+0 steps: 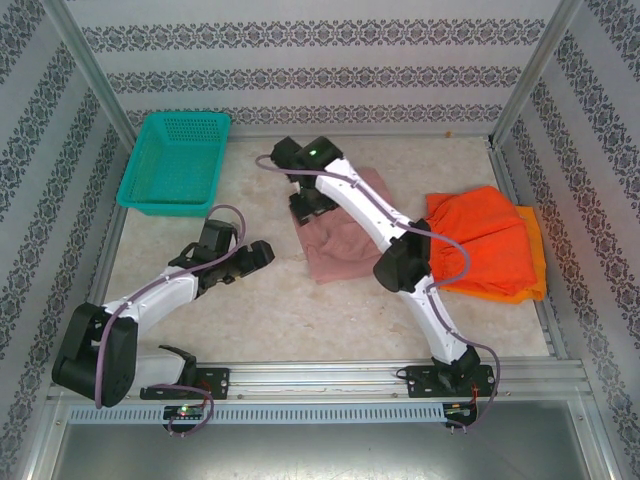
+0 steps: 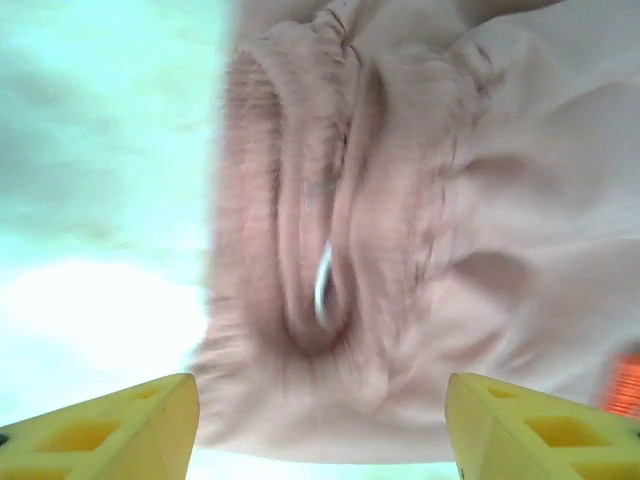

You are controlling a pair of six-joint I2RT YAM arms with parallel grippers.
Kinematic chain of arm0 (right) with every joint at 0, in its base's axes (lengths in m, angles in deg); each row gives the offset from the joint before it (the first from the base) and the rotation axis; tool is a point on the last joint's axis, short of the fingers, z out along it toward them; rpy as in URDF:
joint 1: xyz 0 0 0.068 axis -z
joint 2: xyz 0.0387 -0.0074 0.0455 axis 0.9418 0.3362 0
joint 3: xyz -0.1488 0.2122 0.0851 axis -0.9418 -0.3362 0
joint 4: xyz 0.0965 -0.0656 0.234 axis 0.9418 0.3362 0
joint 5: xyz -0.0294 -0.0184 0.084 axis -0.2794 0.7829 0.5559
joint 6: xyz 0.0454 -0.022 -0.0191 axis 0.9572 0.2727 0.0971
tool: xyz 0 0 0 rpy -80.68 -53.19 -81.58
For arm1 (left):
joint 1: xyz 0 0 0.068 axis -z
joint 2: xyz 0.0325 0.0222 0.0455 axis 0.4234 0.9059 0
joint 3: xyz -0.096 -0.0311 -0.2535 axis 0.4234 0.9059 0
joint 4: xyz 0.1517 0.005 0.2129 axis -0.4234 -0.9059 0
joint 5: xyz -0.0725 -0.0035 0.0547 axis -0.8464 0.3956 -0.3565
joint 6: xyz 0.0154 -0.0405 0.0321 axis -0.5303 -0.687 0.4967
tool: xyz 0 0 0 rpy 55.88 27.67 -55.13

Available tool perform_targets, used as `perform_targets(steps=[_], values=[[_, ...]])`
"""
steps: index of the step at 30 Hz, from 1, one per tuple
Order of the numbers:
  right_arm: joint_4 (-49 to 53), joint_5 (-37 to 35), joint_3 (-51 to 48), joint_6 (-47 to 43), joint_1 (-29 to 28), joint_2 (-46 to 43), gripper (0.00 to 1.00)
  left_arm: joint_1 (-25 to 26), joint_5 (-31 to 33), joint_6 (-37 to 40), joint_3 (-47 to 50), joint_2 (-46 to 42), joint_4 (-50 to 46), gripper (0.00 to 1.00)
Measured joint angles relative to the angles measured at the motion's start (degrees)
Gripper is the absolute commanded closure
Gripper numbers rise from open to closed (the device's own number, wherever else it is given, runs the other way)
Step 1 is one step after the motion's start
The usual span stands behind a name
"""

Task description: Fold and stack the shorts

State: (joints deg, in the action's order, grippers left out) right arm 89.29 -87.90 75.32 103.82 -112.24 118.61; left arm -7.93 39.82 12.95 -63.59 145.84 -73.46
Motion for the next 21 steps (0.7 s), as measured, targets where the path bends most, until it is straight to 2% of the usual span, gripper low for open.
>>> perform_targets(steps=[2,4,7,10,14,18,21], values=[[-3.21,7.65,-2.14,1.33,0.46,-1.60,0.24,0.00,0.20,-0.55,0.61,-1.70,0.63,0.08],[-8.63,13.31,-9.35,2.99,2.21,-6.62,0.20,0.00,0.33,-1.03,0.90,-3.45,1.49,0.07],[-17.40,19.43,-22.99,6.25,6.60,-16.70,0.18,0.00,0.26,-1.86,0.92,-5.55,3.08,0.06],[-24.13,24.13,-30.99,9.18,11.61,-22.75,0.16,0.00,0.17,-2.54,0.92,-6.25,4.44,0.04],[-34.40,30.03,-39.80,13.27,14.32,-23.06,0.14,0.00,0.09,-3.58,0.92,-6.25,5.99,0.00],[-44.46,34.62,-49.90,18.53,13.09,-19.32,0.14,0.00,0.09,-4.42,0.94,-6.25,6.86,0.00],[-49.33,35.93,-53.81,21.64,11.82,-15.02,0.13,0.00,0.09,-4.83,0.94,-6.78,7.37,0.00]])
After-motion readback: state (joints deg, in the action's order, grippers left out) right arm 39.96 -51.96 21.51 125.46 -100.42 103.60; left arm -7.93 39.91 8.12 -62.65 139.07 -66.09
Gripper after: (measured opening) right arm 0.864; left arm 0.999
